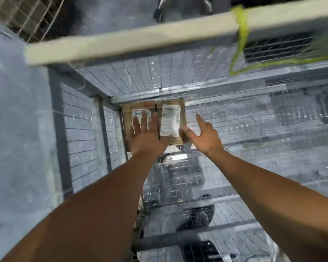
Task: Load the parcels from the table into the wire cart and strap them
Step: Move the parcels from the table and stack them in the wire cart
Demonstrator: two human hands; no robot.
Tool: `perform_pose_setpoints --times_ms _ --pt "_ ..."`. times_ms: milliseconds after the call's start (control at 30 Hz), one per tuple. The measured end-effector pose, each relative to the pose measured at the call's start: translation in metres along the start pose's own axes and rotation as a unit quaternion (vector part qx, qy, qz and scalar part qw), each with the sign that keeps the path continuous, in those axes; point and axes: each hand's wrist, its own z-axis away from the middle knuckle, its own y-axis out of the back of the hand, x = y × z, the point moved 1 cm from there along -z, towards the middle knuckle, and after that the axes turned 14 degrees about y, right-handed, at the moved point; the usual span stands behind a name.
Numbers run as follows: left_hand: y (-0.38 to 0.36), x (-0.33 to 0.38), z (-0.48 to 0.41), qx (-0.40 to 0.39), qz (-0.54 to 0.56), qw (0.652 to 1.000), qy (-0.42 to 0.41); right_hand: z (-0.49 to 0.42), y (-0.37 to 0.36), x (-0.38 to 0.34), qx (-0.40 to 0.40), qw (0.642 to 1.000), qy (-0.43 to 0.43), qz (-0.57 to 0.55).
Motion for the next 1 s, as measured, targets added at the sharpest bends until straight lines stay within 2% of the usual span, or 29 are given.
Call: perform_pose_setpoints --times_ms 167,300,467,600,700,900,1000 --pt "0.08 0.009 0.1 0.008 0.018 0.995 -0.095 0.116 0.085 -0.047 0.042 0.994 -0.005 0.102" --pt "0.137 0.019 0.198 0.007 -0.004 0.983 -0.183 0.241 0.146 -0.08 0.123 0.988 -0.07 0.068" --pt "0.177 0.049 0.347 0.044 -0.06 0.928 -0.366 0.434 0.192 -0.091 0.289 0.941 -0.176 0.027" --pt "0.162 0.072 0.485 0.03 -0.077 0.862 -0.5 0.617 0.18 -0.08 0.391 0.872 -0.294 0.007" --pt "0.13 0.077 0.592 0.006 -0.111 0.796 -0.595 0.751 0.146 -0.075 0.449 0.811 -0.375 -0.001" --pt "0.02 0.043 0.808 -0.073 -0.146 0.649 -0.743 0.975 0.031 -0.073 0.56 0.645 -0.519 -0.037" --pt "-0.049 0.01 0.899 -0.166 -0.167 0.613 -0.754 1.057 -0.037 -0.067 0.588 0.564 -0.574 -0.08"
